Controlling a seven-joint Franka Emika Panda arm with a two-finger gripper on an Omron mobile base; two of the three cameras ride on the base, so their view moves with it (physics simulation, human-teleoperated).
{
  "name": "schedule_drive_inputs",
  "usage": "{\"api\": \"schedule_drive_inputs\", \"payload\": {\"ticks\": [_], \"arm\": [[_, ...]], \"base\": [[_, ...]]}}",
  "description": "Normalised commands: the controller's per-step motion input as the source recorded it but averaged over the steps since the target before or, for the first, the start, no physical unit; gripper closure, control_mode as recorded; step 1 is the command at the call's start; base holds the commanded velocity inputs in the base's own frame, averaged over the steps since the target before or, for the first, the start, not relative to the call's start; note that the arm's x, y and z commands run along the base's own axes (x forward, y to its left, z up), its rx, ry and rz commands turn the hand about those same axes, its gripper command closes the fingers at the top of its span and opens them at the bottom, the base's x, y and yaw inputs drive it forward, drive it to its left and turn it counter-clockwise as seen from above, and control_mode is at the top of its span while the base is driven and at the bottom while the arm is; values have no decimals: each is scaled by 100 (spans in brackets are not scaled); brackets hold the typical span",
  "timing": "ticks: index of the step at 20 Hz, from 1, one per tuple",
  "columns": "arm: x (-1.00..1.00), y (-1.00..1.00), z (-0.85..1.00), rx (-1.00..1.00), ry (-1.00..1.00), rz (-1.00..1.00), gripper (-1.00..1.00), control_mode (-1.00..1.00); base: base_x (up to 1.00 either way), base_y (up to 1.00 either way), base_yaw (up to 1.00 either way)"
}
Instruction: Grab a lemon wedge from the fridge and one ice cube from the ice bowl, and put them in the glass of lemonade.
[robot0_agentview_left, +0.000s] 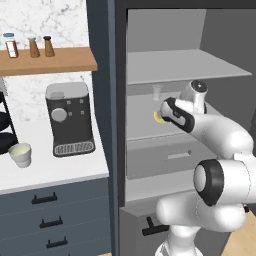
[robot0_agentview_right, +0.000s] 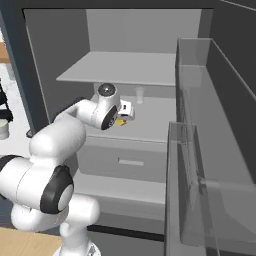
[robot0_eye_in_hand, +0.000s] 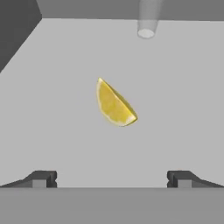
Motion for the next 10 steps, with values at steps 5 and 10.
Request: {"api": "schedule_drive_inputs", "payload": {"ticks": [5, 10], "arm": [[30, -1, -35, 0, 2, 9, -100, -100], [31, -9, -17, 0, 0, 6, -100, -100]], "base": [[0, 0, 0], [0, 0, 0]]}}
